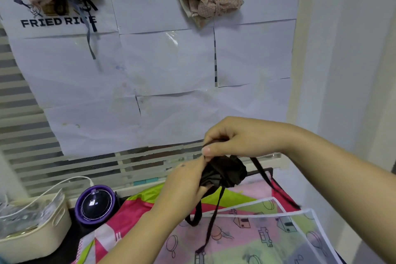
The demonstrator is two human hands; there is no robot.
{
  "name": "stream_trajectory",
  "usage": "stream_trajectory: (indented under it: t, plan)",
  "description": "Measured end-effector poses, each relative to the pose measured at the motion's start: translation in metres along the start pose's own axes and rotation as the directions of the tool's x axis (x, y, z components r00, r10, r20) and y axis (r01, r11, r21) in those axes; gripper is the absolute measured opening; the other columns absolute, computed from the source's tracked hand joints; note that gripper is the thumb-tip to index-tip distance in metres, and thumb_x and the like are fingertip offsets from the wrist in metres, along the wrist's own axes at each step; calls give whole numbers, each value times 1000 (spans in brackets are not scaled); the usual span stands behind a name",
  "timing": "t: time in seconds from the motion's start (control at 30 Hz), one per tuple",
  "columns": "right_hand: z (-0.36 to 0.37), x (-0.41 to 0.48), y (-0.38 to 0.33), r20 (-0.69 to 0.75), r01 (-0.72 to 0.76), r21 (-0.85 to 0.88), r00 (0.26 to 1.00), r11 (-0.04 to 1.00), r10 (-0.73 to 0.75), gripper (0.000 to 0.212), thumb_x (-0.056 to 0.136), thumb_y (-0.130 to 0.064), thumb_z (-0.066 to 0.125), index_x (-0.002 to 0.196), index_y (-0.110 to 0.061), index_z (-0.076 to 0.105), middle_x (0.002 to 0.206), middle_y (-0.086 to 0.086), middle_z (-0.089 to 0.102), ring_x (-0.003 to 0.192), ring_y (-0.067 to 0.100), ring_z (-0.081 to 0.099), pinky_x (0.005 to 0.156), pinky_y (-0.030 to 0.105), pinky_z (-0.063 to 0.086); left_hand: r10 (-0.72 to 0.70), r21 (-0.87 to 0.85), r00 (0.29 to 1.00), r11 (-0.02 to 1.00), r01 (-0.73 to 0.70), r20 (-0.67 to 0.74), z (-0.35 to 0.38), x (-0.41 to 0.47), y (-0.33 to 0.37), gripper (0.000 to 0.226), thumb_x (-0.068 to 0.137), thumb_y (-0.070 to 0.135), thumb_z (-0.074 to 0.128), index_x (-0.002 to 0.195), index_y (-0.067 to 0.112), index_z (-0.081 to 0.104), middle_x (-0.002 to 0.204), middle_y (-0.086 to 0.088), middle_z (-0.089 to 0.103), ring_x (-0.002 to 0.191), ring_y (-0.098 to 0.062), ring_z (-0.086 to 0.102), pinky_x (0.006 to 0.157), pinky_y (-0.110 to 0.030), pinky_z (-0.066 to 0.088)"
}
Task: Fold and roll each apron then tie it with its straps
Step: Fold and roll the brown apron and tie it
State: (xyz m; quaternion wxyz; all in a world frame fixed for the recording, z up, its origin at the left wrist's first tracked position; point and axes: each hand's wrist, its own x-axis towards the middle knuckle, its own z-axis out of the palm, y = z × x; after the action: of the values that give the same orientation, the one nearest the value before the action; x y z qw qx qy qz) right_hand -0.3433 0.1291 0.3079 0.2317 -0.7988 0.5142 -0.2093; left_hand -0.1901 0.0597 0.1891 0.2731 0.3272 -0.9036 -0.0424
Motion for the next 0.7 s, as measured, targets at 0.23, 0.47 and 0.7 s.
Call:
stream_trajectory:
  t: [0.23, 0.47, 0.7]
  plan:
    - [6, 8, 10, 38, -84, -86, 995, 993, 87, 23, 100, -24, 46, 82, -16, 58, 75, -6, 63, 69, 3, 61, 77, 31, 53, 148, 101, 987, 985, -142, -57, -4, -2, 5, 19, 86, 25, 62, 104, 23, 53, 98, 3, 61, 96, -21, 54, 67, -22, 20]
    - [-3, -6, 19, 19, -138, 431, 989, 892, 144, 24, 101, -20, 43, 82, -12, 55, 75, -4, 61, 74, 7, 59, 67, 25, 50, 123, -123, 981, 982, -141, -147, 3, -8, 1, 55, 80, 30, 58, 125, 48, 32, 105, 11, 64, 92, -7, 44, 75, -12, 34]
    - [-6, -15, 34, -4, -160, 611, 979, 775, 206, 26, 100, -21, 42, 79, -11, 55, 63, 2, 57, 51, 8, 49, 51, 18, 43, 44, -327, 948, 933, -152, -315, 0, -7, -2, 84, 69, 12, 62, 124, 66, 28, 114, 39, 48, 108, -1, 52, 90, -18, 42]
